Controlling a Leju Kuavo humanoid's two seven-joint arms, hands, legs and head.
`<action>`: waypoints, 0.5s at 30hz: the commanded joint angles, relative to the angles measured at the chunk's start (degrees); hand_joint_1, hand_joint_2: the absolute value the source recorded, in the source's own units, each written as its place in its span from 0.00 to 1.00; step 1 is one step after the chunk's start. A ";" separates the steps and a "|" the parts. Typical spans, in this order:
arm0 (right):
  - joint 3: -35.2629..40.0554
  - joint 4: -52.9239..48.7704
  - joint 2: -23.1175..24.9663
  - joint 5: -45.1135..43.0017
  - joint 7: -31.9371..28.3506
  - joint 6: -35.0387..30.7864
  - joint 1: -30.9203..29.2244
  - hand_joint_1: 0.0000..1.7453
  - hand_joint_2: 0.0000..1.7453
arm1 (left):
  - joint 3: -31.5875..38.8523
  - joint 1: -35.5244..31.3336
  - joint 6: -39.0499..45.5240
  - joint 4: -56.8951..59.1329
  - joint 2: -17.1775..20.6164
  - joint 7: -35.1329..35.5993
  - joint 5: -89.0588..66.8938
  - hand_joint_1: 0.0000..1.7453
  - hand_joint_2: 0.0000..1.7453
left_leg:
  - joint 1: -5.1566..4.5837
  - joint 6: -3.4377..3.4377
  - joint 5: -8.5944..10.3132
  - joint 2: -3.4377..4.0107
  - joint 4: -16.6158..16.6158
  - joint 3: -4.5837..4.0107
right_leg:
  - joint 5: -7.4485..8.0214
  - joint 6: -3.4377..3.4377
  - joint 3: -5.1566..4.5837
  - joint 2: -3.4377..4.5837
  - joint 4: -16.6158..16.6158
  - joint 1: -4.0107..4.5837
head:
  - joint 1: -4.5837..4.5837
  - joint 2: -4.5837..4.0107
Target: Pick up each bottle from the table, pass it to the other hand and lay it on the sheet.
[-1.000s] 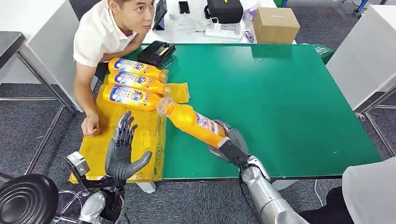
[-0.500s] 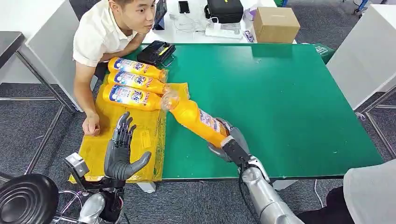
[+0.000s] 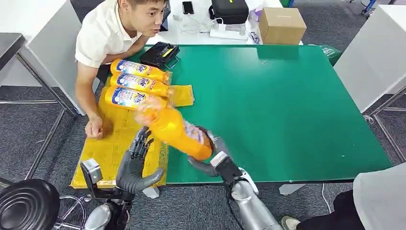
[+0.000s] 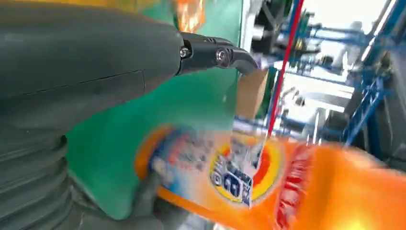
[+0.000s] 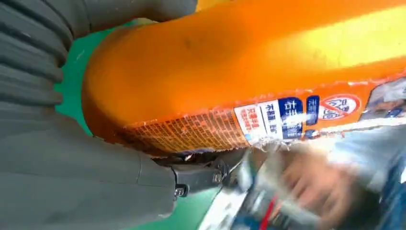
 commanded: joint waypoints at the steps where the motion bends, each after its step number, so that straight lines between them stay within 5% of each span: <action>1: 14.58 -1.44 -0.95 -1.85 0.02 -2.32 -2.56 1.00 1.00 | -3.42 -4.25 -0.91 6.81 0.43 1.01 4.26 0.00 1.00 | -0.01 -0.04 0.00 -0.10 -0.05 0.15 | -0.06 -0.05 0.17 -0.17 -0.02 0.00 | -0.02 0.00; 15: 15.13 8.75 0.16 -3.85 0.02 -2.82 -5.36 0.97 1.00 | -6.49 -5.90 -4.92 5.10 1.60 -0.34 7.78 0.00 1.00 | -0.02 -0.05 0.01 -0.08 -0.10 0.22 | -0.05 -0.07 0.25 -0.12 -0.06 0.00 | 0.00 0.00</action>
